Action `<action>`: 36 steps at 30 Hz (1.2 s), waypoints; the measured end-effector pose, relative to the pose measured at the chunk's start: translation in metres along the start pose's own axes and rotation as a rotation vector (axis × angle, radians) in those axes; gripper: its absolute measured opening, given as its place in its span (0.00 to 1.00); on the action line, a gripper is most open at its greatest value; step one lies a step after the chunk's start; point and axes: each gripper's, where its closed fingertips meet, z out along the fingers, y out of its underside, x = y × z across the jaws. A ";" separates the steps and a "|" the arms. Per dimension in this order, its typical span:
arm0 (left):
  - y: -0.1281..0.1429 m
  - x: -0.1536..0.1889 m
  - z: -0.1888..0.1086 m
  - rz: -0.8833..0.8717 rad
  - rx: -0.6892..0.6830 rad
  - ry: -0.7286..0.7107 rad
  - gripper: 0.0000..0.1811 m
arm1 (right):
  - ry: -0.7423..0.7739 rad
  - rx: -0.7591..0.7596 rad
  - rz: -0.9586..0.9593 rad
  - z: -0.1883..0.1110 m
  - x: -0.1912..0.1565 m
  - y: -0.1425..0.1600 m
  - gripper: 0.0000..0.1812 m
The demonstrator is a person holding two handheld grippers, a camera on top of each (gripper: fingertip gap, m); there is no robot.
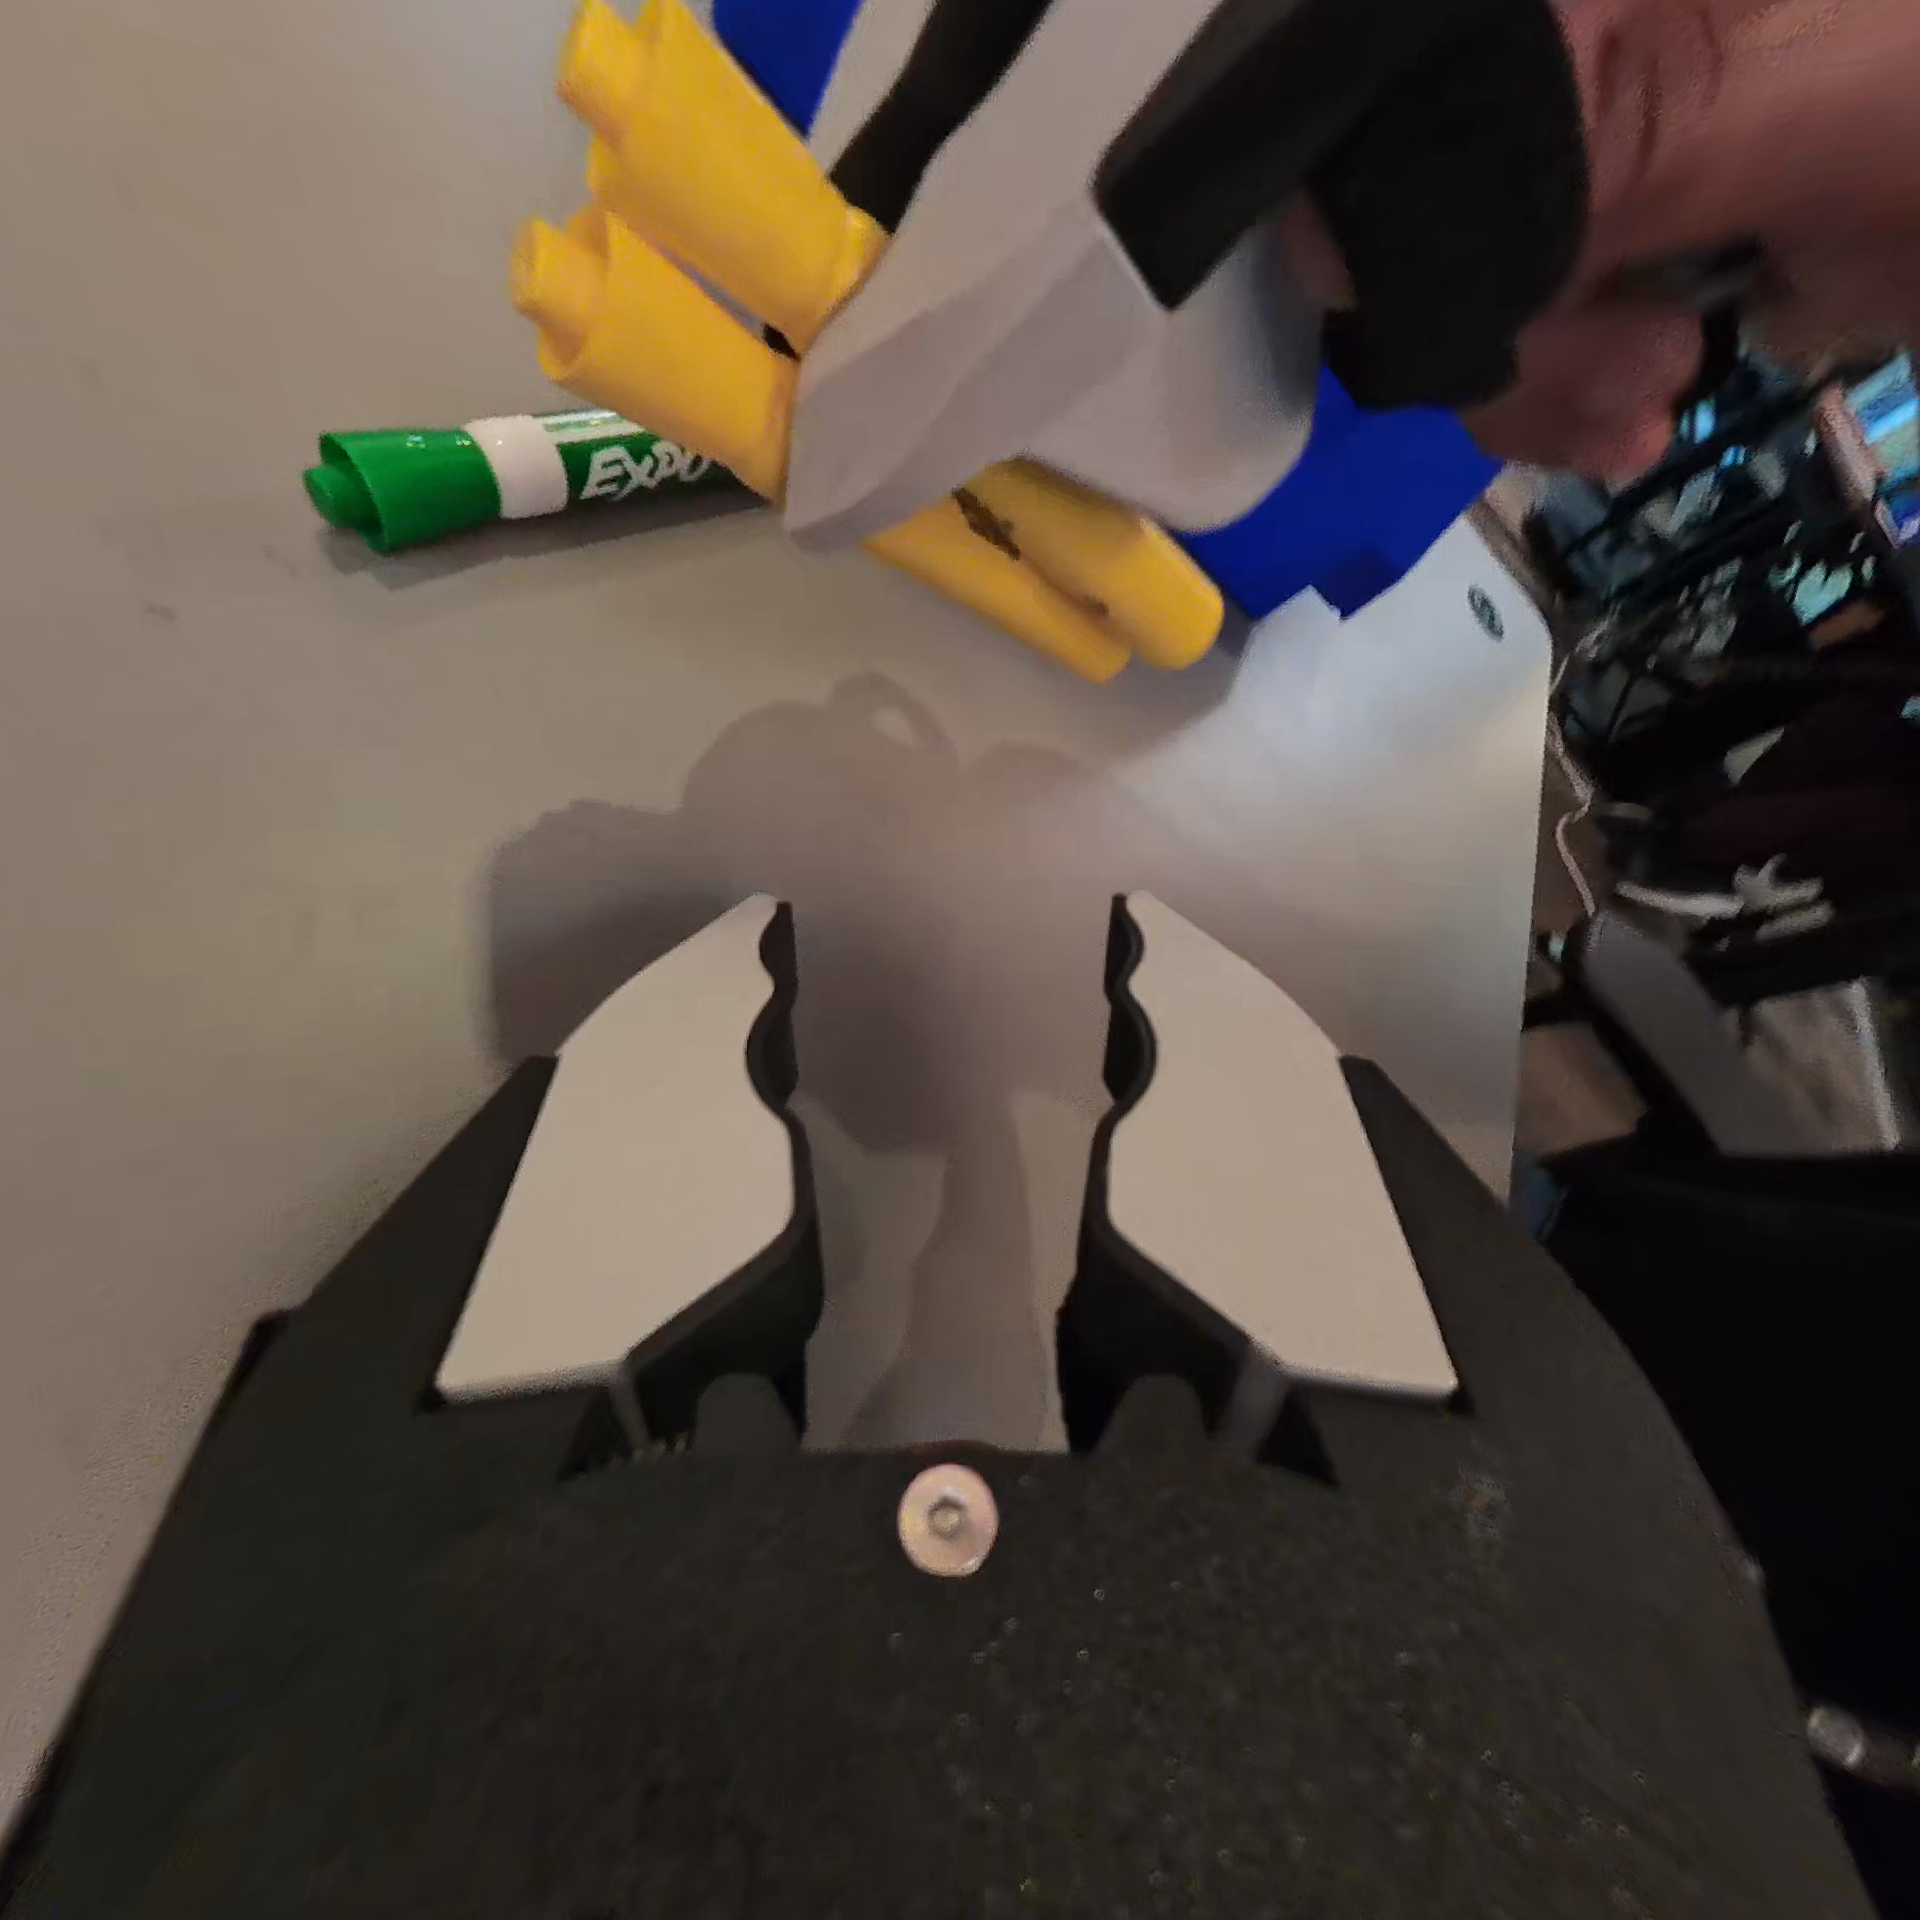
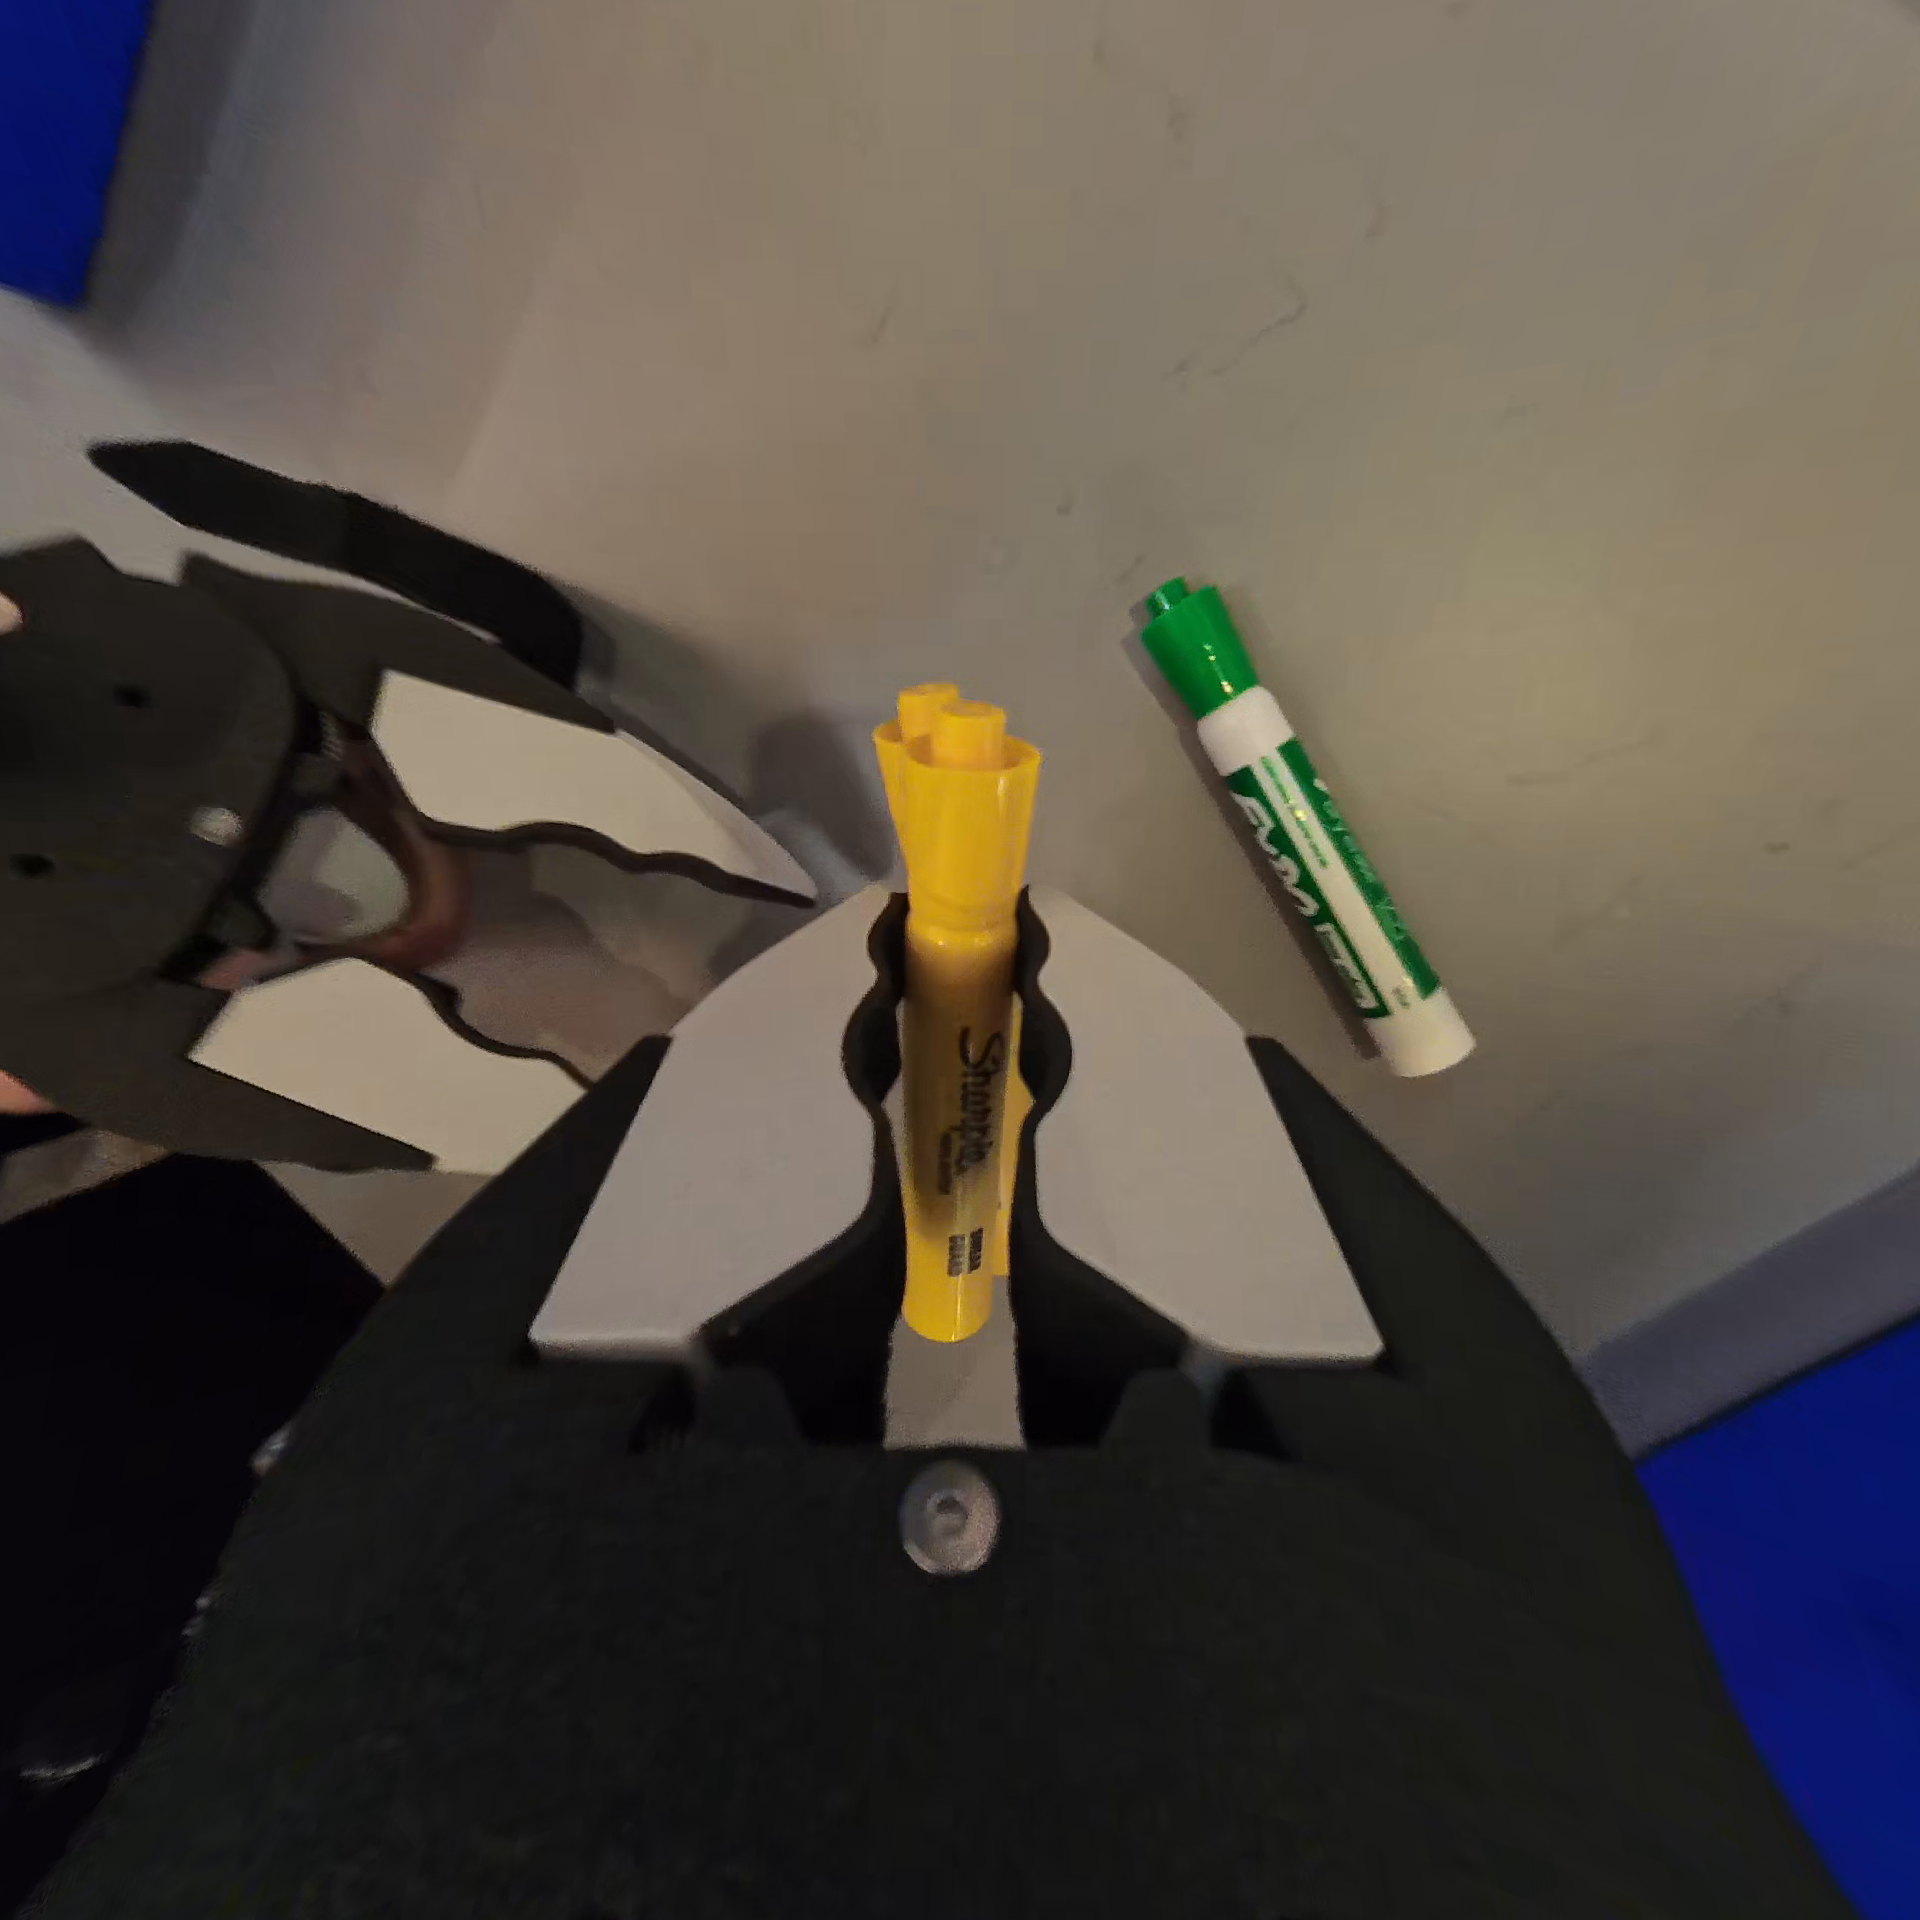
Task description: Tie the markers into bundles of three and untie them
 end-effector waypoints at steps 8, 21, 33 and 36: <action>-0.015 0.015 0.014 -0.094 0.098 0.001 0.41 | -0.047 0.062 0.068 0.006 -0.016 -0.008 0.10; -0.026 0.036 0.017 -0.127 0.190 0.271 0.42 | -0.213 0.164 0.119 -0.003 -0.046 -0.019 0.10; -0.030 0.026 0.023 -0.058 0.149 0.010 0.42 | -0.268 0.348 0.166 -0.019 -0.057 -0.031 0.10; -0.029 0.025 0.024 -0.065 0.129 -0.001 0.41 | -0.271 0.363 0.160 -0.021 -0.061 -0.032 0.10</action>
